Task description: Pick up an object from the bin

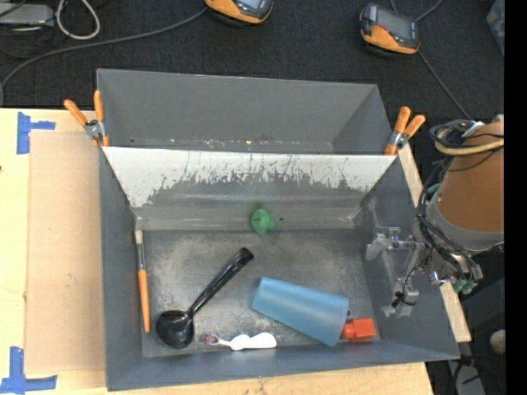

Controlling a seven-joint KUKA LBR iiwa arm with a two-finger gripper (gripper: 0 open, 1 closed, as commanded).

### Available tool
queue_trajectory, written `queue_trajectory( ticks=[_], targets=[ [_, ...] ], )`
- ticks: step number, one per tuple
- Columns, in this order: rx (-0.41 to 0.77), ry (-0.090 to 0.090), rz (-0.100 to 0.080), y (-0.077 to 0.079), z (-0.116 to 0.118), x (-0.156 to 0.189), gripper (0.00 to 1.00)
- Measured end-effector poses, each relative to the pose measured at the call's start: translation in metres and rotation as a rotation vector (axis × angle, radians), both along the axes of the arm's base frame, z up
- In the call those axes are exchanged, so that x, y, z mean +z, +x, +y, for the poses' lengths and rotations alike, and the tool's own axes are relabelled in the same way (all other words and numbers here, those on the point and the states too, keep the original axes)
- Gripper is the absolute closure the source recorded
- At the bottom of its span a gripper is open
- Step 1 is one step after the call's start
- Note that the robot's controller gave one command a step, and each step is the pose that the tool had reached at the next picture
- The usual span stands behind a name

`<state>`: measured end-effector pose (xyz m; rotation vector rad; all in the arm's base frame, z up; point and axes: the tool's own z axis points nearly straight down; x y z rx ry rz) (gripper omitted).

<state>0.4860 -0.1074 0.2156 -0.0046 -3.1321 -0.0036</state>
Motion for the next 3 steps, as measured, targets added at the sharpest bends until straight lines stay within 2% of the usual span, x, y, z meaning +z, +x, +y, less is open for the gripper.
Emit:
queue_trajectory(
  ticks=[1,2,3],
  targets=[
    [0.005,-0.001,-0.008,0.002,0.001,0.003,0.00],
    [0.035,-0.001,-0.012,-0.012,0.060,-0.137,0.00],
    [0.113,-0.004,-0.028,0.007,0.096,-0.061,0.00]
  ],
)
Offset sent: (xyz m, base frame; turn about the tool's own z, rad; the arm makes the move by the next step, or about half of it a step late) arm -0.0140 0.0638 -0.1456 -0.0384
